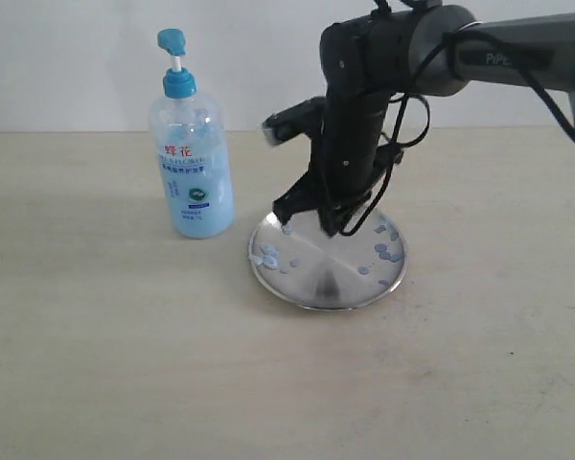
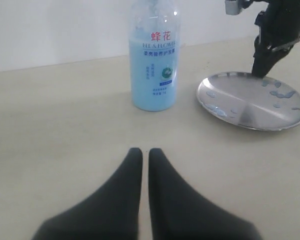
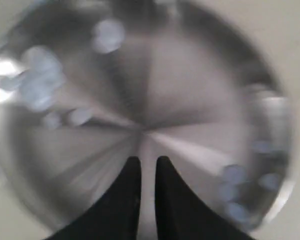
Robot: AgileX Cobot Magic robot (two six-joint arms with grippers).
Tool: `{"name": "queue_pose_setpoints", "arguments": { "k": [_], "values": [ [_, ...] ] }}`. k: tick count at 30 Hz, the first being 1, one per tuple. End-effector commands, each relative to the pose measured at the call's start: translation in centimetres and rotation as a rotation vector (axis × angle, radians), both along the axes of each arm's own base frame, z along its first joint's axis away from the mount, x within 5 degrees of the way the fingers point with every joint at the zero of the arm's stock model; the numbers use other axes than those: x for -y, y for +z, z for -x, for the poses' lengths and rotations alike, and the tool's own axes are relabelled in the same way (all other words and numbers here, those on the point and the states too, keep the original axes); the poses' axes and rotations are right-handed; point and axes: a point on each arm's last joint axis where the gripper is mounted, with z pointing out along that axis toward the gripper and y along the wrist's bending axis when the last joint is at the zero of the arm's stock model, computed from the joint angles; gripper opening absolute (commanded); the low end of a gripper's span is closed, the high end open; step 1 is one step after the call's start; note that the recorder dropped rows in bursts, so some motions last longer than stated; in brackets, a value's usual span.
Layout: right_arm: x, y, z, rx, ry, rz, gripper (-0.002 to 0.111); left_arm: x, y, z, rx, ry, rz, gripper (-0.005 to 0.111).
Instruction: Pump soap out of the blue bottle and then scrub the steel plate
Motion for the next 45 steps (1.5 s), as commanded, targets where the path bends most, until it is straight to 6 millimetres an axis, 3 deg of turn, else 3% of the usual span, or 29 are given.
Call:
{"name": "queue_pose_setpoints", "arguments": {
  "k": [1, 4, 7, 9, 10, 12, 13, 17, 18, 20, 21, 24, 26, 28, 31, 33, 36, 38, 41, 43, 45],
  "values": [
    [1.7, -1.5, 0.9, -0.160, -0.008, 0.146, 0.000, 0.0, 0.0, 0.0, 0.016, 0.002, 0.000, 0.004],
    [5.0, -1.1, -1.0, -0.012, -0.182, 0.279, 0.000, 0.0, 0.0, 0.0, 0.016, 0.002, 0.000, 0.004],
    [4.2, -0.9, -2.6, 0.119, -0.238, 0.056, 0.000, 0.0, 0.0, 0.0, 0.016, 0.002, 0.000, 0.004],
    [2.5, -0.9, -2.3, 0.064, -0.142, -0.113, 0.000, 0.0, 0.0, 0.0, 0.016, 0.002, 0.000, 0.004],
    [1.9, -0.9, -1.7, 0.016, 0.002, -0.149, 0.000, 0.0, 0.0, 0.0, 0.016, 0.002, 0.000, 0.004],
    [1.9, -1.0, 0.3, -0.165, 0.238, -0.126, 0.000, 0.0, 0.0, 0.0, 0.016, 0.002, 0.000, 0.004],
    [2.5, -1.1, 0.5, -0.197, 0.224, -0.070, 0.000, 0.0, 0.0, 0.0, 0.016, 0.002, 0.000, 0.004],
    [6.1, -0.9, -1.3, -0.021, -0.150, 0.262, 0.000, 0.0, 0.0, 0.0, 0.016, 0.002, 0.000, 0.004],
    [5.9, -0.8, -2.2, 0.083, -0.272, 0.210, 0.000, 0.0, 0.0, 0.0, 0.016, 0.002, 0.000, 0.004],
    [4.4, -0.8, -2.7, 0.123, -0.316, 0.036, 0.000, 0.0, 0.0, 0.0, 0.016, 0.002, 0.000, 0.004],
    [3.2, -0.8, -2.4, 0.086, -0.251, -0.057, 0.000, 0.0, 0.0, 0.0, 0.016, 0.002, 0.000, 0.004],
    [1.3, -1.0, 0.3, -0.142, 0.215, -0.113, 0.000, 0.0, 0.0, 0.0, 0.016, 0.002, 0.000, 0.004],
    [2.4, -1.2, 0.5, -0.195, 0.114, 0.000, 0.000, 0.0, 0.0, 0.0, 0.016, 0.002, 0.000, 0.004],
    [3.9, -1.1, -0.7, -0.065, -0.088, 0.149, 0.000, 0.0, 0.0, 0.0, 0.016, 0.002, 0.000, 0.004],
    [3.7, -0.7, -2.6, 0.149, -0.312, 0.068, 0.000, 0.0, 0.0, 0.0, 0.016, 0.002, 0.000, 0.004],
    [2.2, -0.8, -2.3, 0.116, -0.196, -0.034, 0.000, 0.0, 0.0, 0.0, 0.016, 0.002, 0.000, 0.004],
    [1.9, -1.2, 0.6, -0.159, 0.238, 0.064, 0.000, 0.0, 0.0, 0.0, 0.016, 0.002, 0.000, 0.004],
    [3.3, -1.3, 0.2, -0.148, 0.183, 0.186, 0.000, 0.0, 0.0, 0.0, 0.016, 0.002, 0.000, 0.004],
    [5.7, -0.8, -1.7, 0.044, -0.214, 0.281, 0.000, 0.0, 0.0, 0.0, 0.016, 0.002, 0.000, 0.004],
    [5.2, -0.7, -2.5, 0.136, -0.412, 0.153, 0.000, 0.0, 0.0, 0.0, 0.016, 0.002, 0.000, 0.004],
    [3.7, -1.0, -1.8, 0.057, -0.288, 0.081, 0.000, 0.0, 0.0, 0.0, 0.016, 0.002, 0.000, 0.004]
  ]
}}
